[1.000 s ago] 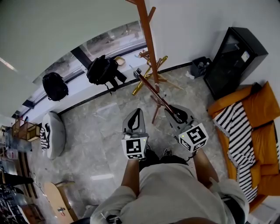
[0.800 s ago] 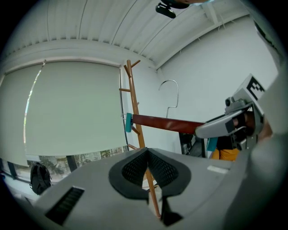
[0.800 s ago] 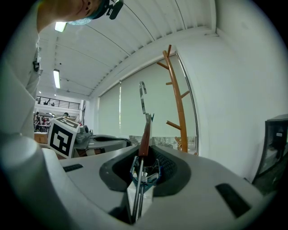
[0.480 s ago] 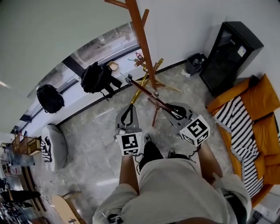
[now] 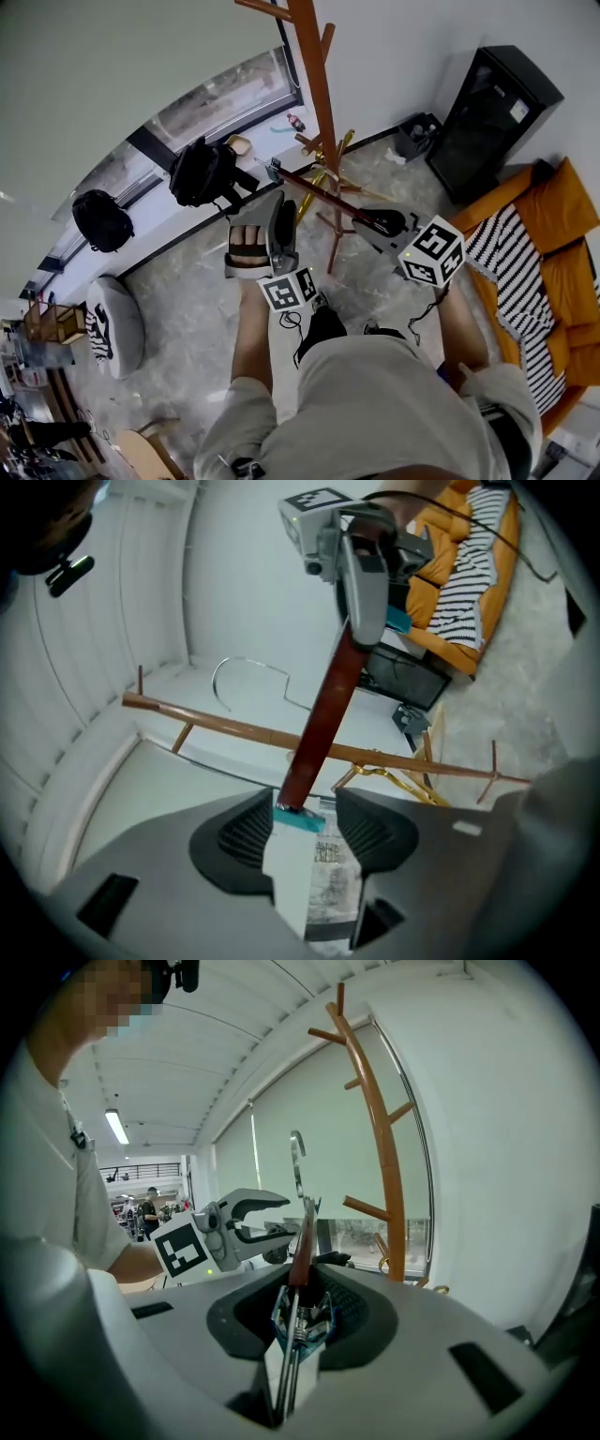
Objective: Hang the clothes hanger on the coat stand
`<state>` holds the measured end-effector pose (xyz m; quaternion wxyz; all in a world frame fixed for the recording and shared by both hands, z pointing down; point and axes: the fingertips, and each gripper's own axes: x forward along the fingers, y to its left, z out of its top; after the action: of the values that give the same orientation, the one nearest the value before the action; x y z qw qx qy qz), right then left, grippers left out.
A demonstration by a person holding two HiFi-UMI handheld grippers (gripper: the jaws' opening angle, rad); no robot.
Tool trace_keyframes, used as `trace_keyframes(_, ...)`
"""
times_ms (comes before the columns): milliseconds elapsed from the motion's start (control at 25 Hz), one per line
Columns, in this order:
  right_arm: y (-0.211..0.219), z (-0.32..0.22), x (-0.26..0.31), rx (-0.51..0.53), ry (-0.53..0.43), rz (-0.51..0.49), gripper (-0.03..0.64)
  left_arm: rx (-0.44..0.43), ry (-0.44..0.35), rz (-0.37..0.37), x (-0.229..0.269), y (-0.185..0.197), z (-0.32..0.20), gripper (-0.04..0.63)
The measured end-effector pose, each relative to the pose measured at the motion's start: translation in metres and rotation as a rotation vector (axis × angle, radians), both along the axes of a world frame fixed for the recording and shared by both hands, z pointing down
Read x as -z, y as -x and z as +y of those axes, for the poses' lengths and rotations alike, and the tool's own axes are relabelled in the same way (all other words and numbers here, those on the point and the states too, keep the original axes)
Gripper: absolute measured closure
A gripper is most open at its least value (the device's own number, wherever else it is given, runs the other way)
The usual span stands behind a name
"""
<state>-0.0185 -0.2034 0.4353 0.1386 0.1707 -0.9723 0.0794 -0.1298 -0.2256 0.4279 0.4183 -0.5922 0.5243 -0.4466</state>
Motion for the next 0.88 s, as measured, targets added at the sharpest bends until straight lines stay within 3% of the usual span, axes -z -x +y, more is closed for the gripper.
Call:
trace_keyframes(120, 0.005, -0.008, -0.002, 0.027, 0.024, 0.022, 0.554, -0.049, 0.014, -0.068, -0.006, -0.008, -0.017, 0.304)
trace_keyframes(280, 0.01, -0.017, -0.005, 0.045, 0.051, 0.038, 0.554, -0.102, 0.059, -0.13, -0.024, -0.012, -0.037, 0.253)
trace_keyframes(560, 0.016, -0.026, -0.014, 0.076, 0.072, 0.094, 0.554, -0.138, 0.087, -0.194, -0.037, -0.019, -0.059, 0.251)
trace_keyframes(800, 0.018, -0.031, -0.018, 0.114, 0.13, 0.081, 0.554, -0.107, 0.093, -0.183, -0.046, -0.016, -0.073, 0.253)
trace_keyframes(880, 0.02, -0.029, -0.018, 0.137, 0.145, 0.082, 0.554, -0.1, 0.066, -0.195, -0.043, -0.015, -0.073, 0.293)
